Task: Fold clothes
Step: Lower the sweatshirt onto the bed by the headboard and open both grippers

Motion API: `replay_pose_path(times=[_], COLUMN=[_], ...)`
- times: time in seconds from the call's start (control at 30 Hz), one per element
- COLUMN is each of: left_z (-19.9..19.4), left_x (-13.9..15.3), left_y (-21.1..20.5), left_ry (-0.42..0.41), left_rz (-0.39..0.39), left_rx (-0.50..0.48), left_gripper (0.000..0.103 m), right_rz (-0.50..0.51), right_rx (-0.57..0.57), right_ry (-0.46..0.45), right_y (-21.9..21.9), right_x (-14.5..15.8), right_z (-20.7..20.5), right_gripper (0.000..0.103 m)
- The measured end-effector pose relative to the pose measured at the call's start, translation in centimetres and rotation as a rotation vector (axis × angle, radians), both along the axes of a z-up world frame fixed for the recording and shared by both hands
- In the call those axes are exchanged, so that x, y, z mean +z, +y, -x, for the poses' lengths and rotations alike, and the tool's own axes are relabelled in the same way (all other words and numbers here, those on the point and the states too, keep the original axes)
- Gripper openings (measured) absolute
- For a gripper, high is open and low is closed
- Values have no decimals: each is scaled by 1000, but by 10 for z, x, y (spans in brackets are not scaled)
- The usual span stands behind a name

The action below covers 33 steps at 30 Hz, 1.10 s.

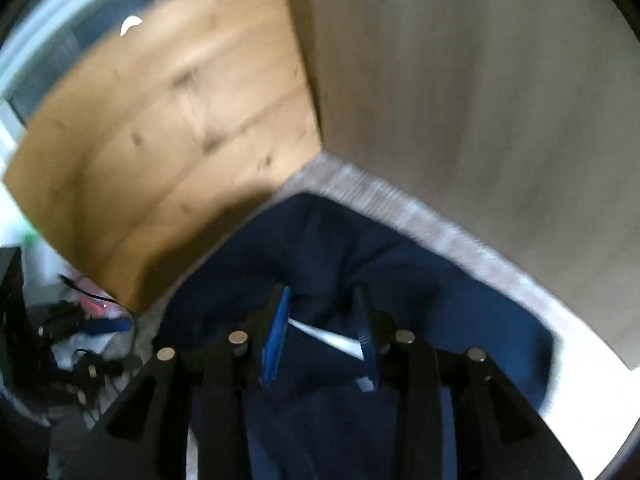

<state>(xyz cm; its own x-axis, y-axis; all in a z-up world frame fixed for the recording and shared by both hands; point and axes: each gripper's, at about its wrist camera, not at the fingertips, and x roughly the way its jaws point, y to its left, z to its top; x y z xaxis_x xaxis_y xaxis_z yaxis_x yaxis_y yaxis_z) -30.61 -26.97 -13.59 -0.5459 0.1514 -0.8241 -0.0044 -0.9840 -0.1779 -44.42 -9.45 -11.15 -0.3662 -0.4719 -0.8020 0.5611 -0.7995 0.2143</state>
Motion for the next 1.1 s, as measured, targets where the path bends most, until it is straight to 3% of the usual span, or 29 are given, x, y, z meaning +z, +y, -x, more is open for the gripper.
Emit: replay_pose_path(times=[0.07, 0.13, 0.3, 0.4, 0.5, 0.6, 0.7, 0.8, 0.87, 0.97, 1.0, 1.1], left_z=[6, 12, 0, -3, 5, 20, 48, 79, 93, 103, 102, 90], left_x=[0, -2, -26, -38, -30, -9, 4, 3, -11, -42, -47, -32], left_y=[8, 18, 29, 31, 38, 43, 48, 51, 53, 54, 54, 52], left_ry=[2, -6, -61, -109, -77, -2, 49, 41, 11, -77, -81, -54], left_rz=[10, 16, -20, -4, -13, -15, 0, -17, -33, -9, -8, -7], left_rx=[-34, -72, -123, -134, -153, -171, -172, -166, -175, -181, -180, -155], left_gripper=[42, 41, 41, 41, 40, 42, 42, 42, 43, 44, 44, 44], right_rz=[29, 45, 50, 93, 129, -51, -10, 38, 60, -32, -64, -64], right_rx=[-37, -69, -244, -330, -308, -259, -270, -273, -261, -235, -221, -226], right_ry=[8, -29, -210, -356, -386, -232, -77, 13, 28, -103, -108, -94], right_y=[30, 57, 146, 171, 171, 154, 148, 128, 110, 89, 84, 88], right_x=[9, 0, -58, -99, -103, -68, -21, -2, -11, -59, -68, -51], right_z=[-16, -35, -103, -117, -122, -134, -124, -92, -61, -31, -30, -39], right_gripper=[33, 33, 43, 44, 44, 43, 43, 43, 43, 44, 44, 44])
